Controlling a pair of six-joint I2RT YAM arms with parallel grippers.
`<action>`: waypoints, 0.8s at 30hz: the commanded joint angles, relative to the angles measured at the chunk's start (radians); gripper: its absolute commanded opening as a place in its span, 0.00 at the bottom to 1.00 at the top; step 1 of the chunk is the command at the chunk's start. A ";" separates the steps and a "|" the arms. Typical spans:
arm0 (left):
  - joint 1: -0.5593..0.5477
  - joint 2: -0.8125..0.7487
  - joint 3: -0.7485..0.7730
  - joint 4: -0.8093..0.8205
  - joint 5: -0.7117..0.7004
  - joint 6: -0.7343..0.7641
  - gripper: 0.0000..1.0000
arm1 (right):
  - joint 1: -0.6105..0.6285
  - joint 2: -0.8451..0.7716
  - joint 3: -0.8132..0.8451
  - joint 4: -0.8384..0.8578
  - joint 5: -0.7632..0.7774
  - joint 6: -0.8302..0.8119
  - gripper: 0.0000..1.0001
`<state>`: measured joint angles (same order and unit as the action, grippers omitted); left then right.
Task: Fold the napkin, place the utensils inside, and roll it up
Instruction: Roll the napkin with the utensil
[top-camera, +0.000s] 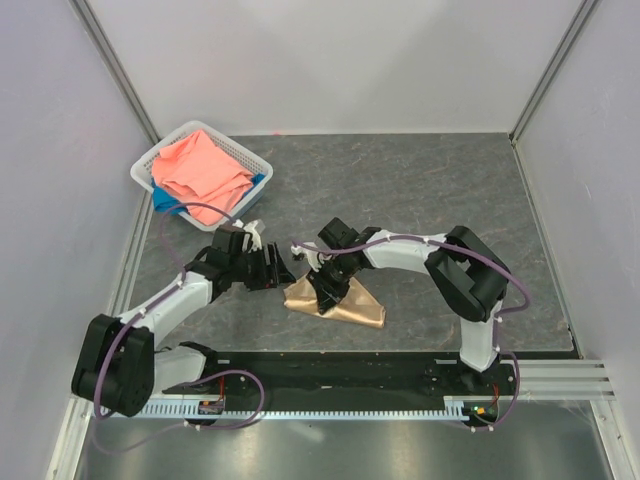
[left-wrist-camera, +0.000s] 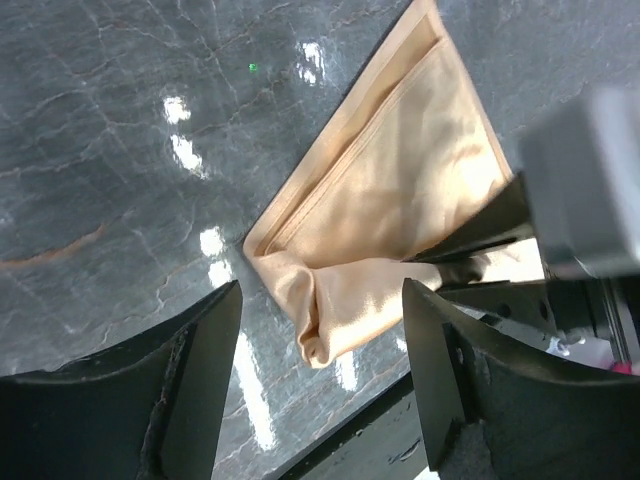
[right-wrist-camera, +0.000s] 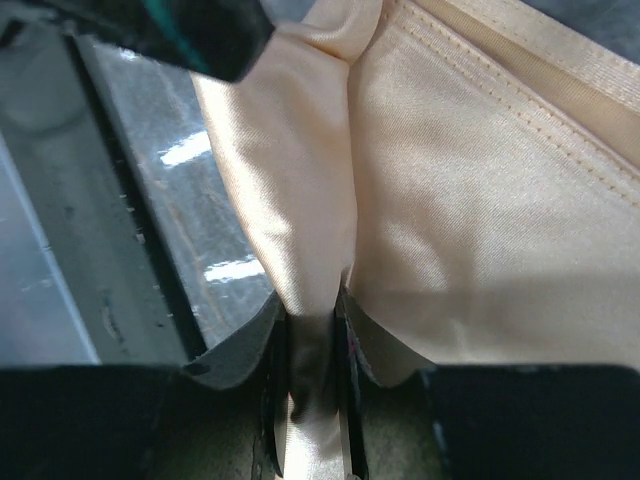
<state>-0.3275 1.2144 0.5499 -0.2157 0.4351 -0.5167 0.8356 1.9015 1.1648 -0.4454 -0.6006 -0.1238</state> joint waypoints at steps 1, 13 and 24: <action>-0.022 -0.082 -0.027 0.021 -0.019 0.009 0.72 | -0.030 0.082 0.039 -0.079 -0.192 0.009 0.28; -0.074 -0.142 -0.145 0.140 0.066 -0.025 0.64 | -0.121 0.244 0.113 -0.090 -0.398 0.000 0.27; -0.077 -0.090 -0.188 0.265 0.085 -0.035 0.54 | -0.133 0.283 0.127 -0.102 -0.401 -0.010 0.27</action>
<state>-0.4000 1.1004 0.3771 -0.0467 0.4877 -0.5304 0.7010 2.1437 1.2800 -0.5510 -1.0492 -0.0925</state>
